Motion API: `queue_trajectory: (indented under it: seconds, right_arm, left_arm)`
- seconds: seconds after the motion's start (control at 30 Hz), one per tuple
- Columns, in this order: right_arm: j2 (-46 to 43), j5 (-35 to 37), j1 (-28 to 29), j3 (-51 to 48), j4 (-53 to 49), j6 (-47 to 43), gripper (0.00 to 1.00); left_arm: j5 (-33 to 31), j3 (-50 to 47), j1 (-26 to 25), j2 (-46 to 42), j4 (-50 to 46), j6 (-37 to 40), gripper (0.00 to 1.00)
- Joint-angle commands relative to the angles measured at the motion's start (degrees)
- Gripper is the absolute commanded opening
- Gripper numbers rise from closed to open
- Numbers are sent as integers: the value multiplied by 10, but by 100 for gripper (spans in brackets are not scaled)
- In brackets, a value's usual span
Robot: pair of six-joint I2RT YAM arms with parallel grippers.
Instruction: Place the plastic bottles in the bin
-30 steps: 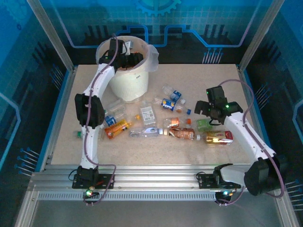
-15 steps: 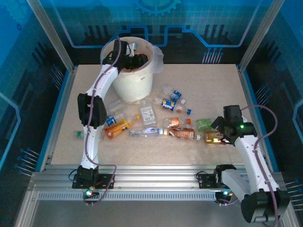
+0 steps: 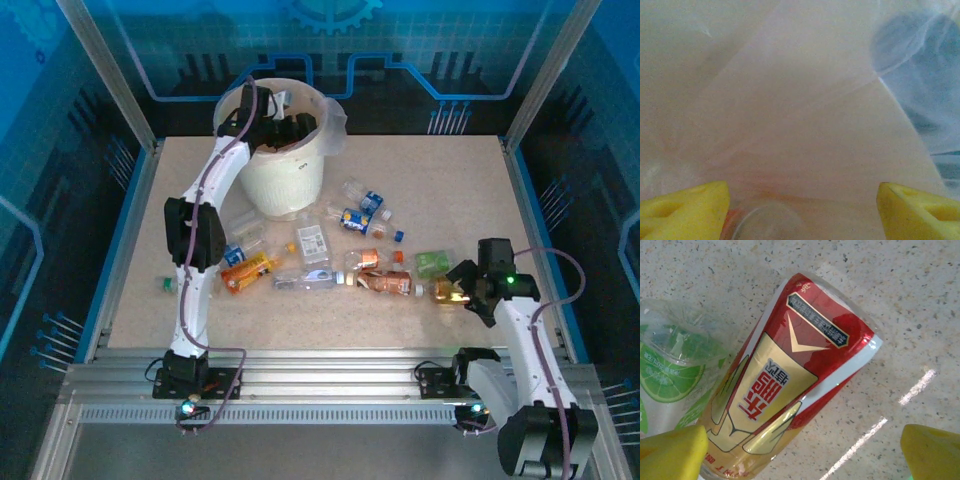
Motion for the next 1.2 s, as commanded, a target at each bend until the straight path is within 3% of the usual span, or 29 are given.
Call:
queue_trajectory:
  seconds: [0.0,0.17,0.43,0.67,1.17]
  right_arm:
    - [12,-14,-9,-15,38,13,100]
    - [35,-25,-9,-24,80,12,100]
    - [65,-20,-13,-46,123,13,99]
    - [101,-23,-16,-61,158,15,96]
    - [158,-14,-19,-87,214,18,90]
  left_arm:
    - [-22,4,10,-17,3,22,81]
    - [-36,-2,12,-25,0,33,92]
    - [-36,-2,13,-34,7,25,98]
    - [-46,-12,12,-63,13,24,99]
    - [-81,-146,9,-208,63,18,99]
